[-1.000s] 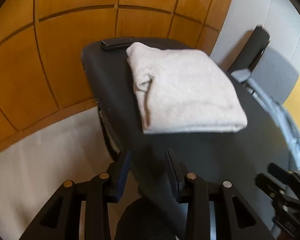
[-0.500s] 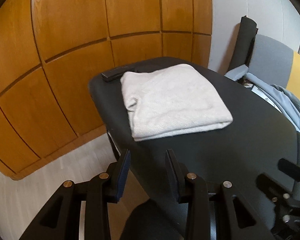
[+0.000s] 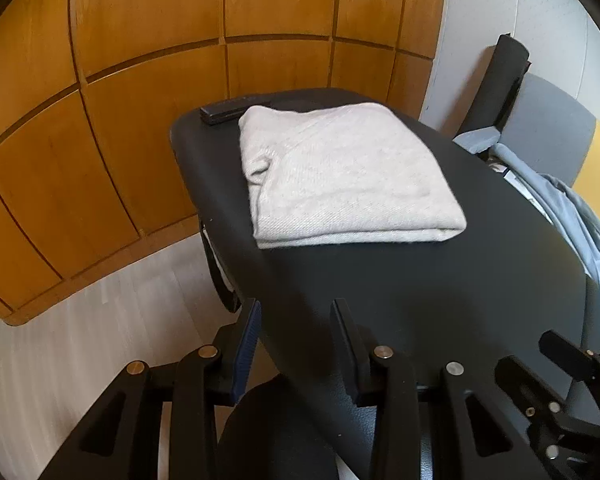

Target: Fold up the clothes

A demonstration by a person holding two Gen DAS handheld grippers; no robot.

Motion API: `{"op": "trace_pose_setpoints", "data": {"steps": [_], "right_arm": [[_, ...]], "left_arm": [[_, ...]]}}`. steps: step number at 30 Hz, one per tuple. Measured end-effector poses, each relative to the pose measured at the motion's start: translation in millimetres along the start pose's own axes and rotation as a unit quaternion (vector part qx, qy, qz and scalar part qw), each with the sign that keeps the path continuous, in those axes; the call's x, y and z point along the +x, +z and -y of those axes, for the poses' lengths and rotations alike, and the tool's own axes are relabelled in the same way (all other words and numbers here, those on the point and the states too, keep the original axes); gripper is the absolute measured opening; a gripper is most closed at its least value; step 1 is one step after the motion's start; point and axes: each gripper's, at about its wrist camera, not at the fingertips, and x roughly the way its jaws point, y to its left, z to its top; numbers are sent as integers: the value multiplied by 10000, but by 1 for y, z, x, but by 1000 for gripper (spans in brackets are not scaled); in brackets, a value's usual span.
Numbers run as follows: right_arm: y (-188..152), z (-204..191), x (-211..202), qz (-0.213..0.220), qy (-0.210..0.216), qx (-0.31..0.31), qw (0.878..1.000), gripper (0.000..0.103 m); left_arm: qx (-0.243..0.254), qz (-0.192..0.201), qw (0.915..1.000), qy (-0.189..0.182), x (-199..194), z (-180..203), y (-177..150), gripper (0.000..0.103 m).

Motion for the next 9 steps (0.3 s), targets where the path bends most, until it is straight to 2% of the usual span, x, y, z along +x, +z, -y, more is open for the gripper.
{"op": "trace_pose_setpoints", "data": {"steps": [5, 9], "right_arm": [[-2, 1, 1, -25, 9, 2, 10000, 63], [-3, 1, 2, -46, 16, 3, 10000, 63]], "left_arm": [[-96, -84, 9999, 106, 7, -1, -2, 36], [-284, -67, 9995, -96, 11, -5, -4, 36]]}}
